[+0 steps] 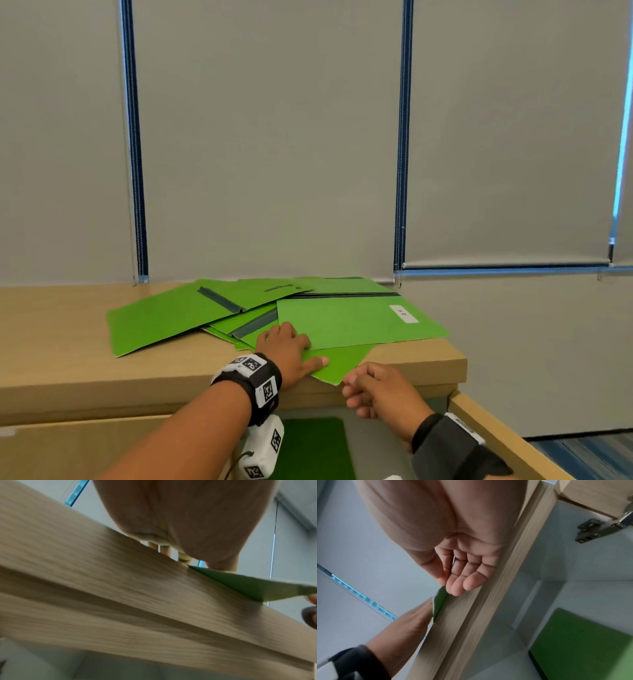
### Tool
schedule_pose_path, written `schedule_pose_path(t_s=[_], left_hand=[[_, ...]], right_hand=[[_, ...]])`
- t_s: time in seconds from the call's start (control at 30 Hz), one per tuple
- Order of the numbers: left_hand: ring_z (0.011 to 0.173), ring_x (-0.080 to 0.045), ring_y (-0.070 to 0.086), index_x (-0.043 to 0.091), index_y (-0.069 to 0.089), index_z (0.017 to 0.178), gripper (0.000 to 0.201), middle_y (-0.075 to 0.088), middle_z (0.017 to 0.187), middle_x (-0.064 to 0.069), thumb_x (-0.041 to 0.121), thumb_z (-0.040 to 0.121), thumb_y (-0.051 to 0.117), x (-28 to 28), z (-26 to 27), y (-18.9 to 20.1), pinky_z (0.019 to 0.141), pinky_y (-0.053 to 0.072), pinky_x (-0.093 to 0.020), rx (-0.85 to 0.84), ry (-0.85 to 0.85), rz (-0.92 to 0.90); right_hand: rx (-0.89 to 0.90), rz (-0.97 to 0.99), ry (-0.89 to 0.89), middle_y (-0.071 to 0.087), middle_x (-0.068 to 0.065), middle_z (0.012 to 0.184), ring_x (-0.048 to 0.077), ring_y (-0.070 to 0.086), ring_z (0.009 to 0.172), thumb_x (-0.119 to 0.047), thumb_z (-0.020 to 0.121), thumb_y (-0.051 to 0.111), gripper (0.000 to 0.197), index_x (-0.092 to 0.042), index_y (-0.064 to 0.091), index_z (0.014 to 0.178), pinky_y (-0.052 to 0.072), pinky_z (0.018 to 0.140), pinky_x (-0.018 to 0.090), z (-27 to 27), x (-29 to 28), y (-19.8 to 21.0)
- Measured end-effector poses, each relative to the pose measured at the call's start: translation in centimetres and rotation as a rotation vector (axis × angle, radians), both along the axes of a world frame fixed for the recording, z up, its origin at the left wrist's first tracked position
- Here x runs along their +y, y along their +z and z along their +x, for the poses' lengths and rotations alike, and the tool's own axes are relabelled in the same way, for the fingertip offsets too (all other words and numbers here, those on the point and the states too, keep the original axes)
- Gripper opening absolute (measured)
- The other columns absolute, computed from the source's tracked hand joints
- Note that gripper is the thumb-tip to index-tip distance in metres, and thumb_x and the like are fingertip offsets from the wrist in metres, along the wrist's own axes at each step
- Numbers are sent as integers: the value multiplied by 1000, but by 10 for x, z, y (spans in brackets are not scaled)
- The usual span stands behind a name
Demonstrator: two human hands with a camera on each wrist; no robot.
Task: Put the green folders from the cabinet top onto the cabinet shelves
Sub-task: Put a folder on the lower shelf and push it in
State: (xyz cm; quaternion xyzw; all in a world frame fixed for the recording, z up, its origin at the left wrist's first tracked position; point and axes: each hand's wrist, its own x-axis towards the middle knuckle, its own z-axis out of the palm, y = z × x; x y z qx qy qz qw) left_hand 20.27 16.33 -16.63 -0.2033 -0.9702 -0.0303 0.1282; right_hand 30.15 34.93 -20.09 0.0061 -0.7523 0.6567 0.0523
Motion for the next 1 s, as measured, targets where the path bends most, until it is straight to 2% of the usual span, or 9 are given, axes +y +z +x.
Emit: schedule_pose_path(t_s=[0.1,0.17,0.3,0.47,0.6,0.67,0.77,0.83,1.0], left_hand=[[123,-24,47,21,50,115,76,51,130,-3,83,71,46,-4,8,-1,117,17,-48,-99,-70,139],[115,-23,54,21,45,123,93,56,128,-2,91,61,45,-8,11,-2,113,29,-45,-148,-101,138],[125,-23,45,31,35,144,120,46,139,-3,100,46,30,-16,15,3,104,39,-43,-102,-187,10],[118,-18,43,36,42,141,92,49,129,1,87,65,41,-22,31,7,99,40,-38,-94,-238,-53],[114,-17,51,36,52,134,41,56,121,5,48,95,45,-17,45,13,92,45,-34,56,-241,-48],[109,-17,55,35,52,133,36,59,117,5,36,100,39,-15,51,15,88,47,-34,152,-246,-9],[107,-16,57,37,50,134,36,61,119,9,33,101,36,-15,54,16,86,50,-34,250,-215,117],[109,-14,57,39,50,134,36,60,121,12,34,101,36,-18,56,15,85,50,-33,278,-211,169],[113,-7,54,40,48,135,45,53,127,17,56,97,30,-23,68,18,88,47,-28,217,-246,226]], right_hand=[[-21,-63,-12,68,6,79,13,59,63,-11,96,50,16,-4,64,94,48,55,23,-2,-1,-2],[-30,-103,-23,67,7,79,14,58,63,-11,96,49,16,-3,63,95,48,54,24,-2,-1,-2],[-62,-160,-64,65,8,83,15,58,66,-21,96,52,21,-3,61,102,49,57,26,-4,4,-1],[-108,-241,-172,60,9,72,15,53,56,-39,95,55,35,-5,60,90,44,49,25,-6,10,6],[-63,-292,-236,56,8,74,14,52,58,-38,91,61,33,-5,56,92,44,50,24,-3,9,16],[-34,-400,-244,56,12,87,19,59,71,-33,89,65,33,-4,52,100,50,57,27,-5,7,22],[-17,-608,-192,49,19,116,35,59,107,-21,90,66,43,-5,44,123,56,76,37,-14,5,35],[6,-634,-181,52,20,126,37,59,109,-14,90,65,48,-1,41,130,57,75,41,-23,4,47],[30,-593,-199,63,27,114,39,66,98,7,91,50,32,1,46,122,59,63,46,-32,-1,89]])
